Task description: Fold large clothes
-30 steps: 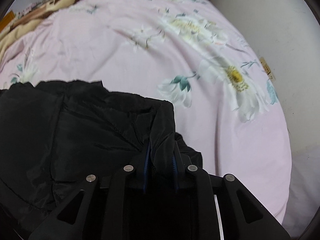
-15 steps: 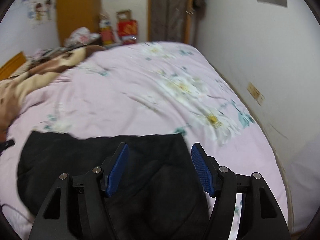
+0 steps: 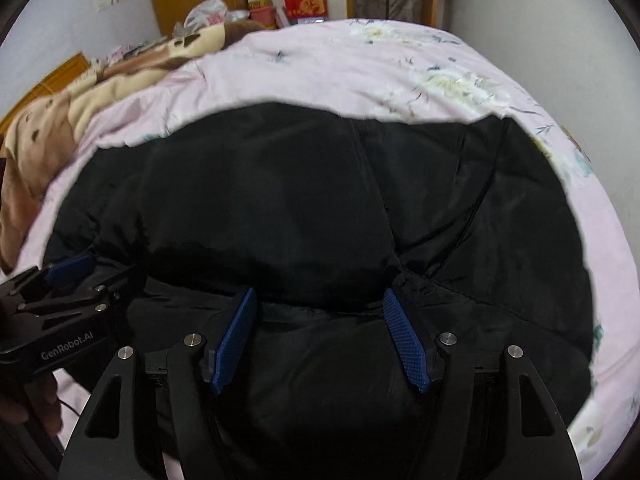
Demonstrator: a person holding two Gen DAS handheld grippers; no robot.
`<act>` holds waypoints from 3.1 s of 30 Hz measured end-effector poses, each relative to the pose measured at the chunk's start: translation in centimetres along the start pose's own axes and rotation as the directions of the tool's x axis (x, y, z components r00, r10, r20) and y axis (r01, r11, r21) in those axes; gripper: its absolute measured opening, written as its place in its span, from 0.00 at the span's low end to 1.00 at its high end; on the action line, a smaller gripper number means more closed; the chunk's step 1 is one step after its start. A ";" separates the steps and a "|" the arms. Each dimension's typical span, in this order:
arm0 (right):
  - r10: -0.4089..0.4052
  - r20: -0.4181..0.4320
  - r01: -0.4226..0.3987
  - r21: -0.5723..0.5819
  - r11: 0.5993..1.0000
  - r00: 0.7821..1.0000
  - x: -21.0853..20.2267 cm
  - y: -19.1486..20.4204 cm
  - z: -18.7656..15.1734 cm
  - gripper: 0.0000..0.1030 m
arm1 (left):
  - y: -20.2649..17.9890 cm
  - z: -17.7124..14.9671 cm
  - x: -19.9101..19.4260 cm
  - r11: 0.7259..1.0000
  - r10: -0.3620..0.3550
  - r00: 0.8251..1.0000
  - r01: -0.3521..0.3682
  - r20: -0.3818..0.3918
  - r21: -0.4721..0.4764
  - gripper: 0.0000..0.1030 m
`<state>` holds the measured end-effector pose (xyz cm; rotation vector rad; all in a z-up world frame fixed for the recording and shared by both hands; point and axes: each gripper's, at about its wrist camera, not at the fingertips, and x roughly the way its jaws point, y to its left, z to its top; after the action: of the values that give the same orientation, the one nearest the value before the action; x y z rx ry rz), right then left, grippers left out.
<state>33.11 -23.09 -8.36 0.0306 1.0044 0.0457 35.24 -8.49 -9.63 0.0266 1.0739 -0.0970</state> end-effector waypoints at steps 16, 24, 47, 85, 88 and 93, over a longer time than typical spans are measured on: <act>0.022 -0.042 -0.022 0.012 1.000 0.999 0.9 -0.7 -0.3 0.65 | 1.6 0.3 1.5 0.999 -0.050 0.999 0.050 0.010 0.002 0.79; -0.097 0.042 0.096 0.041 0.995 0.994 -3.5 -5.0 3.0 0.65 | 6.6 2.8 -2.0 0.993 0.111 0.987 -0.107 0.117 -0.040 0.79; -0.147 -0.122 0.148 0.001 0.989 0.982 2.3 -4.9 4.3 0.69 | 10.7 4.3 4.1 0.995 0.072 0.996 -0.075 -0.059 -0.064 0.81; -0.097 0.049 0.090 0.133 0.987 0.994 -10.8 -13.6 -2.6 0.75 | 16.2 -3.3 -4.8 0.994 0.109 0.994 -0.109 0.024 0.031 0.83; -0.057 0.036 0.051 0.146 0.988 0.998 -9.9 -14.1 -2.6 0.75 | 17.2 -3.1 -4.0 0.999 0.046 0.999 -0.046 0.000 0.020 0.85; 0.000 0.005 -0.001 0.164 0.986 1.000 -8.3 -14.3 -2.6 0.75 | 18.7 -2.2 -2.6 0.997 -0.043 0.998 0.040 -0.045 -0.063 0.87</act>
<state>26.78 -37.82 -3.45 0.1816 1.0014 -0.0368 33.80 10.49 -8.88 -0.0494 1.1232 -0.1014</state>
